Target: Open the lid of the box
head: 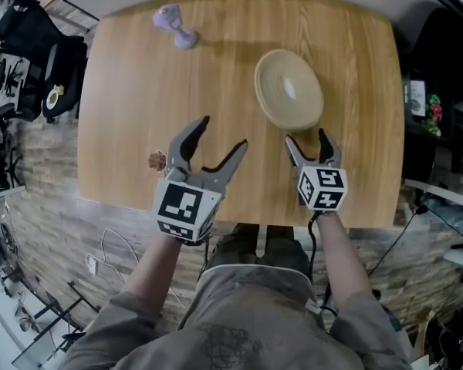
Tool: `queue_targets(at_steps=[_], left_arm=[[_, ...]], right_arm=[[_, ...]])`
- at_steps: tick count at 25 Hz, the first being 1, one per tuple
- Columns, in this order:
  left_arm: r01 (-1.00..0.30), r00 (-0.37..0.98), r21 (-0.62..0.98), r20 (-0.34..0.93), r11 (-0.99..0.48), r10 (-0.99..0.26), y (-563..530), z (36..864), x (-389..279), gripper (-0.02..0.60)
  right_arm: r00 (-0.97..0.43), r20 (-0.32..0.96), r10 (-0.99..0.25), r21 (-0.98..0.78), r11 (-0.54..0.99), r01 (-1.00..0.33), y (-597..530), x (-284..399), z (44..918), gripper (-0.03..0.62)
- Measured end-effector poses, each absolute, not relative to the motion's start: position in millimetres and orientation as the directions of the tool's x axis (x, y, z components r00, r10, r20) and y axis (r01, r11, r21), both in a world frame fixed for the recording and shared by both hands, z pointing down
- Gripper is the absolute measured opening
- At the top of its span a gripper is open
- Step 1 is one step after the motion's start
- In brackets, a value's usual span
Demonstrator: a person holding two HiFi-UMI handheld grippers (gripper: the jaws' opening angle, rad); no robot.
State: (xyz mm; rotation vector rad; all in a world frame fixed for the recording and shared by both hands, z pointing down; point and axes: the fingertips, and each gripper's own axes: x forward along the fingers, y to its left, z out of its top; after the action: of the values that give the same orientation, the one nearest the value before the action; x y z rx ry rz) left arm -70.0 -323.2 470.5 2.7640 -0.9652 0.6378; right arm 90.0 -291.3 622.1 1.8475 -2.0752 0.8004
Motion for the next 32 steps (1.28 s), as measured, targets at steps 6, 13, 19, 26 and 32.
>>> queue_targets(at_steps=[6, 13, 19, 26, 32], left_arm=[[-0.62, 0.694, 0.006, 0.472, -0.785, -0.544, -332, 496, -71, 0.313], [-0.588, 0.697, -0.013, 0.5, -0.809, -0.515, -340, 518, -67, 0.313], [-0.433, 0.775, -0.044, 0.492, -0.9, -0.397, -335, 519, -38, 0.313], [0.054, 0.808, -0.424, 0.55, -0.904, -0.21, -325, 534, 2, 0.307], [0.377, 0.735, -0.546, 0.668, -0.748, -0.117, -318, 575, 30, 0.281]], right_arm=[[-0.164, 0.568, -0.807, -0.189, 0.066, -0.98, -310, 86, 649, 0.383], [-0.133, 0.577, -0.806, -0.139, 0.063, -0.988, -325, 84, 663, 0.385], [-0.132, 0.584, -0.801, -0.137, 0.063, -0.989, -324, 84, 664, 0.383], [-0.147, 0.583, -0.799, -0.134, 0.084, -0.987, -324, 83, 663, 0.377], [-0.148, 0.586, -0.797, -0.127, 0.091, -0.988, -324, 84, 664, 0.376]])
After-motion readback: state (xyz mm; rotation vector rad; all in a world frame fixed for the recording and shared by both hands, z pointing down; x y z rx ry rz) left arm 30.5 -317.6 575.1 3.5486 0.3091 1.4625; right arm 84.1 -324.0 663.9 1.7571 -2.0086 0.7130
